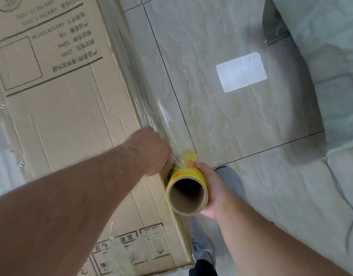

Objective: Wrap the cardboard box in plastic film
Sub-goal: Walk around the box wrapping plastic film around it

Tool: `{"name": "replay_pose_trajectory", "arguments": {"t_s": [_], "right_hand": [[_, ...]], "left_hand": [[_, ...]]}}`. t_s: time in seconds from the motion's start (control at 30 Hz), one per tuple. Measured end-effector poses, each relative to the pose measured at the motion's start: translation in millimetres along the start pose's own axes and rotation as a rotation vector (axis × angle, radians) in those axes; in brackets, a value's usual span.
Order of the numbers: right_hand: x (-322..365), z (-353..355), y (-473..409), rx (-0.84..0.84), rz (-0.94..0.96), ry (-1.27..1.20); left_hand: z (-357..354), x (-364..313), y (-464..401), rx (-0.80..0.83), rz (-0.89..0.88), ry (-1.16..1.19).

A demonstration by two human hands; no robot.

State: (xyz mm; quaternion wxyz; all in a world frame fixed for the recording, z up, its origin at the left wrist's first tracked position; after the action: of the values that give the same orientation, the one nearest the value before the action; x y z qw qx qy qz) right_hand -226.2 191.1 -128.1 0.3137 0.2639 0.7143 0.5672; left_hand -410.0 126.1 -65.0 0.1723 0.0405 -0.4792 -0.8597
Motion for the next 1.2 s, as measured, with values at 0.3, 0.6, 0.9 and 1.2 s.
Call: {"name": "replay_pose_trajectory", "arguments": {"t_s": [0.3,0.6,0.9,1.2], "right_hand": [[10.4,-2.2,-3.6,0.003,-0.016,0.079],[-5.0,19.9,12.3,0.007,-0.024,0.316],[32.2,5.3,17.6,-0.090,0.240,0.898],[-35.8,40.7,8.3,-0.062,-0.056,-0.029]], "left_hand": [[-1.1,-3.6,1.2,-0.006,-0.012,-0.035],[1.5,-14.3,7.5,0.048,-0.018,-0.011],[-1.4,-19.1,11.0,0.065,-0.003,-0.096],[-1.8,-21.2,-2.7,0.034,0.166,-0.014]]}}
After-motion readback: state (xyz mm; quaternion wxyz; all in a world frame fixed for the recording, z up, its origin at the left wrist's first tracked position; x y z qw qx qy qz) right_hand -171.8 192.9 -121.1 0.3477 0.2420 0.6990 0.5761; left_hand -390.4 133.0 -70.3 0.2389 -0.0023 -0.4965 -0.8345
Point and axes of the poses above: each hand's wrist, its own y-axis away from the middle knuckle, its own z-axis out of the back of the hand, x = y × z, the point moved 7 cm from there along -y, towards the middle knuckle, and after that the axes turned 4 degrees about z, right-handed, at the moved point
